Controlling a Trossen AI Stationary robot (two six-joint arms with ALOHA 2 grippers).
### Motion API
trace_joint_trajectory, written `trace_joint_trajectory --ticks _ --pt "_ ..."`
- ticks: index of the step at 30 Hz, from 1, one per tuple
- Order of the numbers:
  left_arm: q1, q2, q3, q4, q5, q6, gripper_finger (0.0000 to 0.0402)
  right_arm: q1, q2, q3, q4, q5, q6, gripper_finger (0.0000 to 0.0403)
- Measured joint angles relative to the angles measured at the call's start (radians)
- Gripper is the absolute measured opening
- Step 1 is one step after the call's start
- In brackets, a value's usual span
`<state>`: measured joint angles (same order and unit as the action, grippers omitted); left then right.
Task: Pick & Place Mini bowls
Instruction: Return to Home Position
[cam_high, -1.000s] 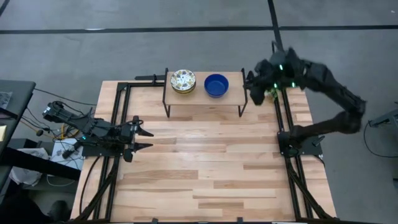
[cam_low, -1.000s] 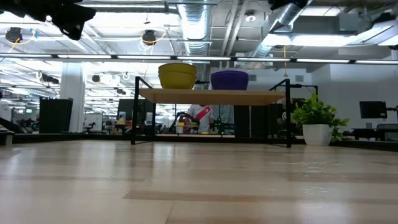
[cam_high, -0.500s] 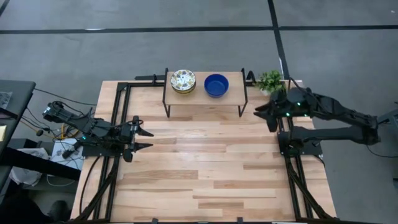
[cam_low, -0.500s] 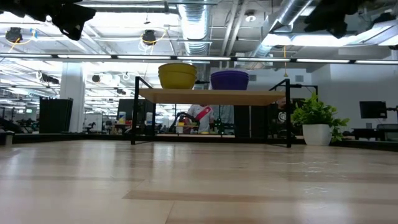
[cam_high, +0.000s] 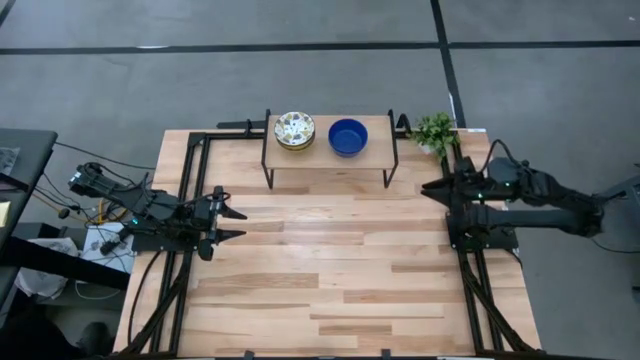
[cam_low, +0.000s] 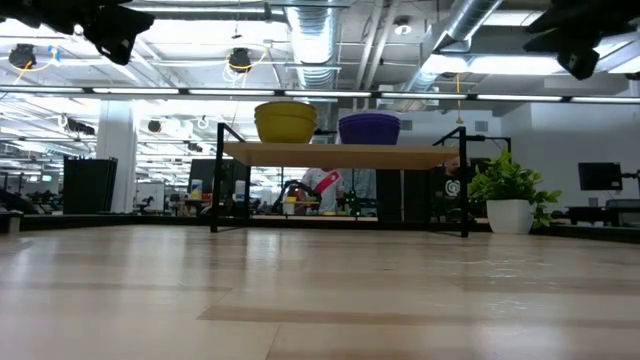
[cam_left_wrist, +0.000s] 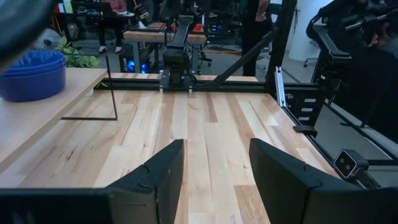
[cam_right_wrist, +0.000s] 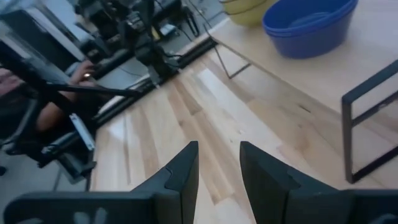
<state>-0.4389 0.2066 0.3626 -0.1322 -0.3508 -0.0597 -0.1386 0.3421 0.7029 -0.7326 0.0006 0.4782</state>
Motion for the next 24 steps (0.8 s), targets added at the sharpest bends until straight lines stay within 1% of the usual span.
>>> trace_joint_trajectory --ticks 5,9,12,16,20,24 --pt "0.0 -0.003 0.009 0.001 0.0 0.003 0.0181 0.028 -0.094 -0.039 0.012 0.015 -0.007 0.0107" --pt "0.0 -0.011 0.044 0.001 -0.019 0.003 0.0181 0.027 -0.185 -0.04 0.001 0.08 -0.032 0.0107" --pt "0.0 -0.009 0.071 0.002 -0.022 0.003 0.0181 0.027 -0.259 -0.04 0.001 0.081 -0.038 0.0107" --pt "0.0 -0.008 0.07 0.001 -0.023 0.003 0.0181 0.027 -0.335 -0.061 0.012 0.077 -0.034 0.0107" --pt "0.0 -0.008 0.03 0.004 -0.012 0.003 0.0181 0.027 -0.333 -0.125 0.017 0.076 -0.017 0.0107" --pt "0.0 -0.005 -0.002 0.056 -0.008 0.0 0.0181 0.027 -0.32 -0.246 0.122 0.069 -0.014 0.0107"
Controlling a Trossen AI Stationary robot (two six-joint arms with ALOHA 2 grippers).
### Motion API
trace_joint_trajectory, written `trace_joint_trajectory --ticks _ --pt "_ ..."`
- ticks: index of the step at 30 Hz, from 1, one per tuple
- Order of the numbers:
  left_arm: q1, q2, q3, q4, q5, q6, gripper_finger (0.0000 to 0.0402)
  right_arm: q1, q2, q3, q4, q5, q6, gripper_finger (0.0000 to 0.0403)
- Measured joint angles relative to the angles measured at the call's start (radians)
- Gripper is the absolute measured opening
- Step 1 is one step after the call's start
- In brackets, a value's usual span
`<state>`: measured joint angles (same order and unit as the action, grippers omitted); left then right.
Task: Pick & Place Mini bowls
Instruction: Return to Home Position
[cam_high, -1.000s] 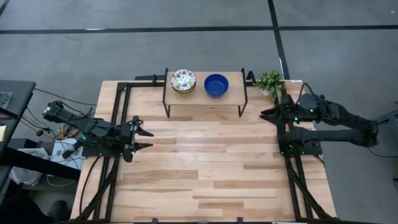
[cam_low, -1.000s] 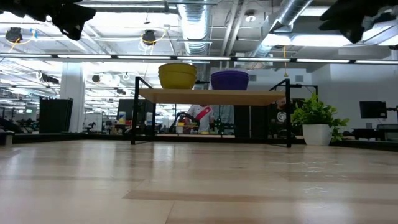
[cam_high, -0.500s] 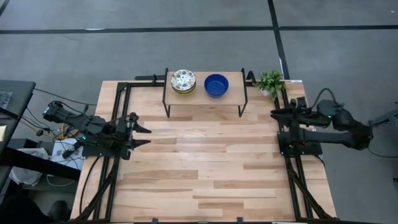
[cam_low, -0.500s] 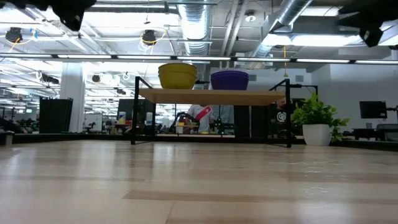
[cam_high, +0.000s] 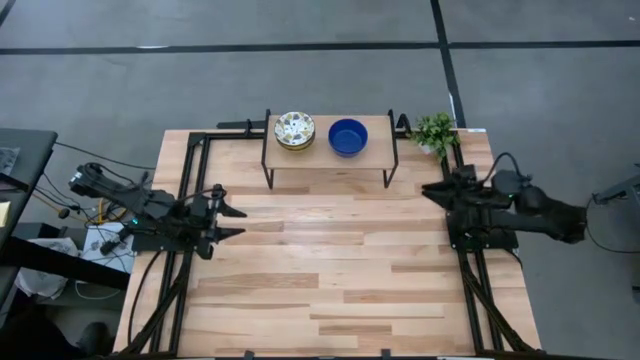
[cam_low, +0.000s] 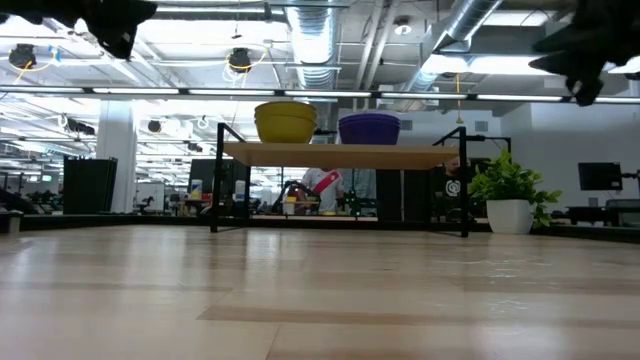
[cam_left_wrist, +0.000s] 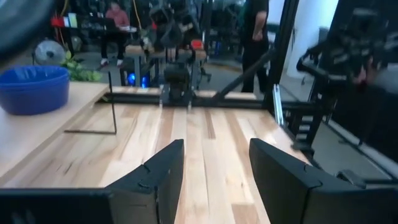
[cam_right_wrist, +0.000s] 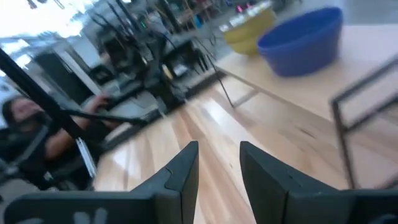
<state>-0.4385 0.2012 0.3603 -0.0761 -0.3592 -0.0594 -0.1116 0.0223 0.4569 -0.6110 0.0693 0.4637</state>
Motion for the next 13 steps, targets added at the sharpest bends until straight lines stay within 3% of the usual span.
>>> trace_joint_trajectory --ticks 6,13 --pt "0.0 0.004 -0.111 0.158 0.001 0.003 0.0181 0.0 -0.003 -0.123 0.177 -0.07 0.0 0.0107" --pt "0.066 -0.099 -0.092 0.095 0.001 0.078 0.0181 0.0 -0.02 -0.123 0.178 -0.073 -0.021 0.0107"
